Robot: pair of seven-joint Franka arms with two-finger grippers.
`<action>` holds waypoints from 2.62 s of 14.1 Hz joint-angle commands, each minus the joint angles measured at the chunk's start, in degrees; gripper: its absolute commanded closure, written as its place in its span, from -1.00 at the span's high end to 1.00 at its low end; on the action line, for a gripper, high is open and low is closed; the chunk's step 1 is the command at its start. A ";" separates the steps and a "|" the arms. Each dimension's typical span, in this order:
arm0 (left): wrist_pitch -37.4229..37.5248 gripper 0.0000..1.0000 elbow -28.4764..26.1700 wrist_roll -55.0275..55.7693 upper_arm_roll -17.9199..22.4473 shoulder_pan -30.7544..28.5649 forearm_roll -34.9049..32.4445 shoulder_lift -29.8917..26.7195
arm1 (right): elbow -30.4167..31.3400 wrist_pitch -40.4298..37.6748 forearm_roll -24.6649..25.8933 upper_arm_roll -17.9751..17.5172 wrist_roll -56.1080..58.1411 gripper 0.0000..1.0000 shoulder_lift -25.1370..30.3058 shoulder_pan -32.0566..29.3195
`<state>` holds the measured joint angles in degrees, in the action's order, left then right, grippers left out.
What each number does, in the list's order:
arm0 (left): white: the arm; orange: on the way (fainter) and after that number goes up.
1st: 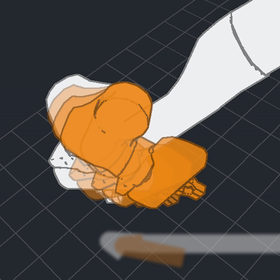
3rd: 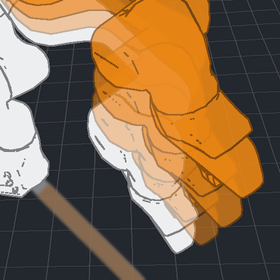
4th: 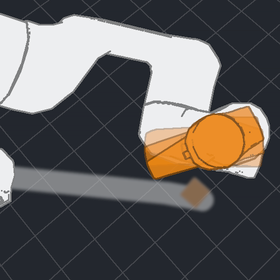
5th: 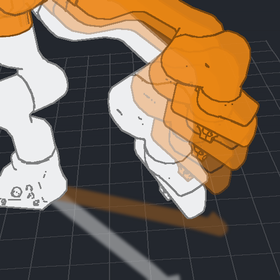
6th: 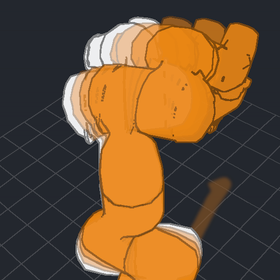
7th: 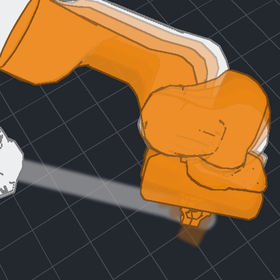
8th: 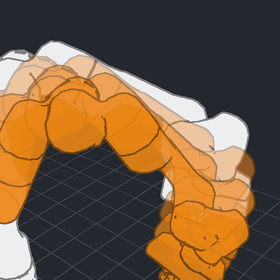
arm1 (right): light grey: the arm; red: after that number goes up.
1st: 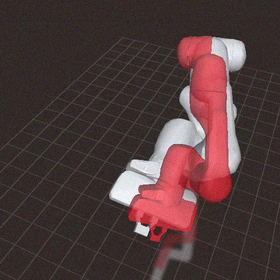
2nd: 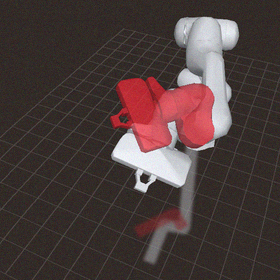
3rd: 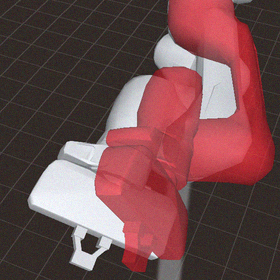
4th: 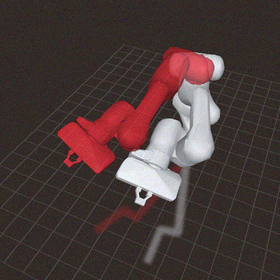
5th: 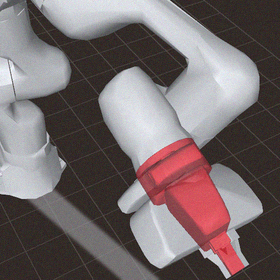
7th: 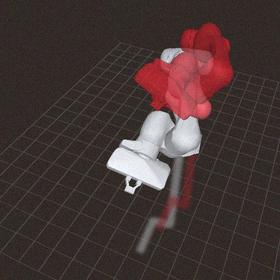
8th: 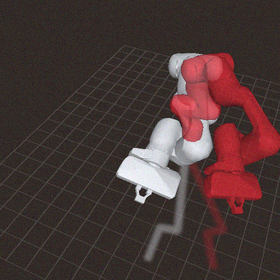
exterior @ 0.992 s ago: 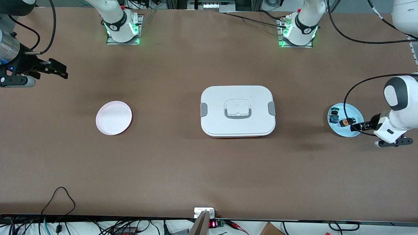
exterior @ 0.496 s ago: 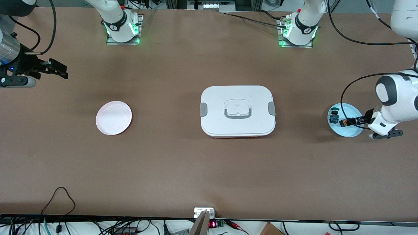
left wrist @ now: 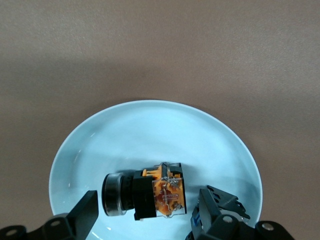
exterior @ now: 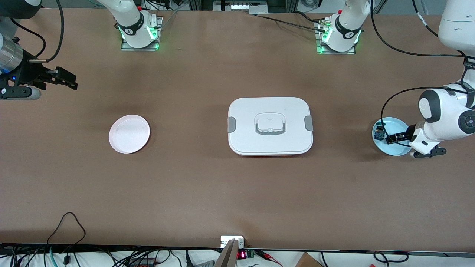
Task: Transfer orange switch to right arm and place
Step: 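Lower the left gripper onto the orange switch in the blue dish, then close the left gripper on the orange switch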
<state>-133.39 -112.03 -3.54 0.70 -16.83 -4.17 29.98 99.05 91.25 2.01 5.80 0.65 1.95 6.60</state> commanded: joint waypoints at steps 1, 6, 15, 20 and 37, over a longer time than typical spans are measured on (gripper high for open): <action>-0.56 0.79 0.50 0.99 -0.44 -0.49 1.79 0.52 | 0.71 1.03 -0.69 -0.35 -0.47 1.00 0.42 -0.89; -0.47 0.81 0.50 0.91 -0.44 -0.57 1.97 0.52 | 0.71 1.91 -0.78 -0.35 -0.47 1.00 0.33 -0.89; -1.35 0.80 0.50 0.20 -0.26 -0.75 1.88 2.10 | 0.71 2.44 -0.87 -0.35 -0.56 1.00 -0.11 -1.59; -1.35 0.76 1.37 0.20 -0.18 -0.75 1.88 2.19 | 0.71 2.52 -0.87 -0.35 -0.56 1.00 -0.11 -1.59; -0.73 0.22 1.90 -0.06 -0.18 -1.45 1.71 3.24 | 0.88 3.49 -0.96 -0.35 -0.82 1.00 -0.46 -1.59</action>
<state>-134.56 -111.10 -2.76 0.72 -18.04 -3.16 32.86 99.19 94.07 1.99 5.82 0.33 1.05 5.55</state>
